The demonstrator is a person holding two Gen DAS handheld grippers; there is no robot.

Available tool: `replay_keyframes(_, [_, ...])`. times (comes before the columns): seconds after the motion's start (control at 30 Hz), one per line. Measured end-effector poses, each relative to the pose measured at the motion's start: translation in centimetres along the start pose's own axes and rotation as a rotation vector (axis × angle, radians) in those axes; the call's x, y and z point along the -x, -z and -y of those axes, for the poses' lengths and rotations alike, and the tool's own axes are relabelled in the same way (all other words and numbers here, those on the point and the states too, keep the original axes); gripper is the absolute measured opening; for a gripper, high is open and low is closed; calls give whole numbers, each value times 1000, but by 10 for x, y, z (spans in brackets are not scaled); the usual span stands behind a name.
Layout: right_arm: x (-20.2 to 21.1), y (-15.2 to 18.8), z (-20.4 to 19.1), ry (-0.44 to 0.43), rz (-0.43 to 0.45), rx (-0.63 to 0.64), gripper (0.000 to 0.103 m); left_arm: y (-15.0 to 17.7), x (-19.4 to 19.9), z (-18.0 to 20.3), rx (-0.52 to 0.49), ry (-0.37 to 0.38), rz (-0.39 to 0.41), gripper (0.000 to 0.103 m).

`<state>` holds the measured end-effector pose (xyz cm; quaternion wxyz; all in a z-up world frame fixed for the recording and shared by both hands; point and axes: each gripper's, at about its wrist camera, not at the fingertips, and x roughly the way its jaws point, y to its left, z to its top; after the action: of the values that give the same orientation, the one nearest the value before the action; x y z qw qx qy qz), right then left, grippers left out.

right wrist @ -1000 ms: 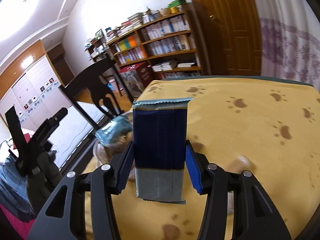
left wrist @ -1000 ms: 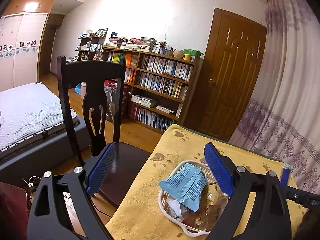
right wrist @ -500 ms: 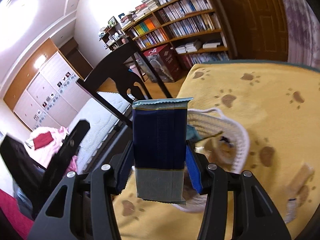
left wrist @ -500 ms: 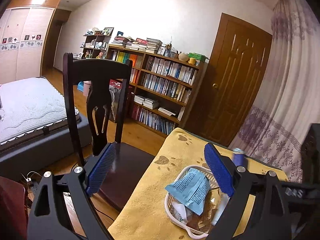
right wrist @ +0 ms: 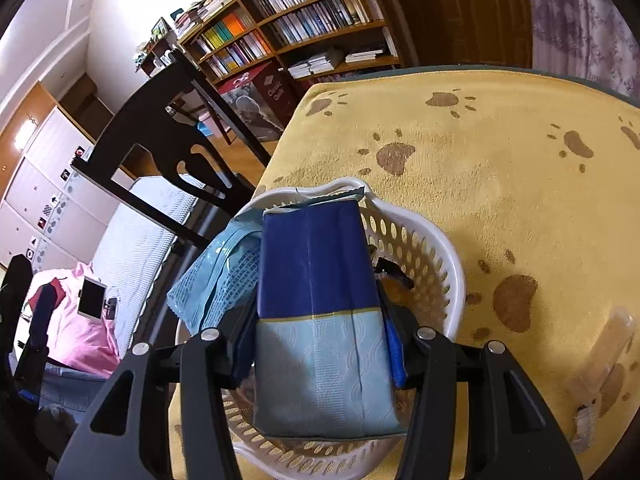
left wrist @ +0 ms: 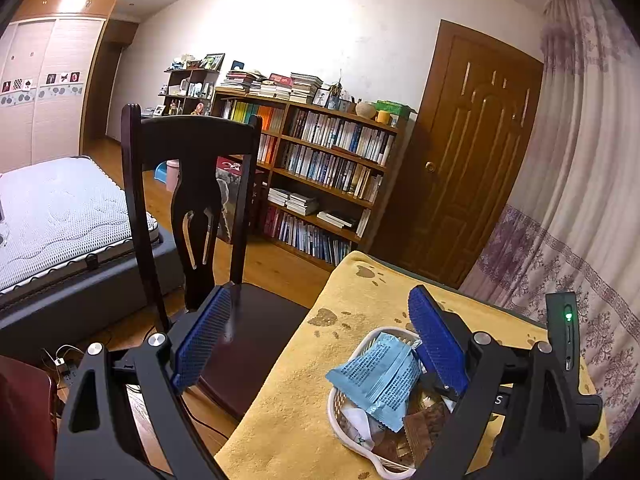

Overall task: Organize snacks
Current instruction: 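Carry the blue-and-white bar packet over the basket with the right tool, then lower the bar packet into the basket and open the right tool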

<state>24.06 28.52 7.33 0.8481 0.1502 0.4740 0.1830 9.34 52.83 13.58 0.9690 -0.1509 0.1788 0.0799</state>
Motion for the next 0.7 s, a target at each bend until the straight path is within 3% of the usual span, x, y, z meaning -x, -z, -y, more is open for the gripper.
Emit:
replay_keyframes(0.4, [48, -4, -11, -39, 98, 61, 55, 1, 1, 0, 9, 1, 3, 92])
replay_keyframes(0.57, [45, 4, -20, -88, 58, 102, 56, 1, 3, 2, 3, 5, 2, 92])
replay_keyframes(0.7, [28, 7, -16, -26, 39, 118, 57, 1, 4, 3, -3, 9, 1, 92])
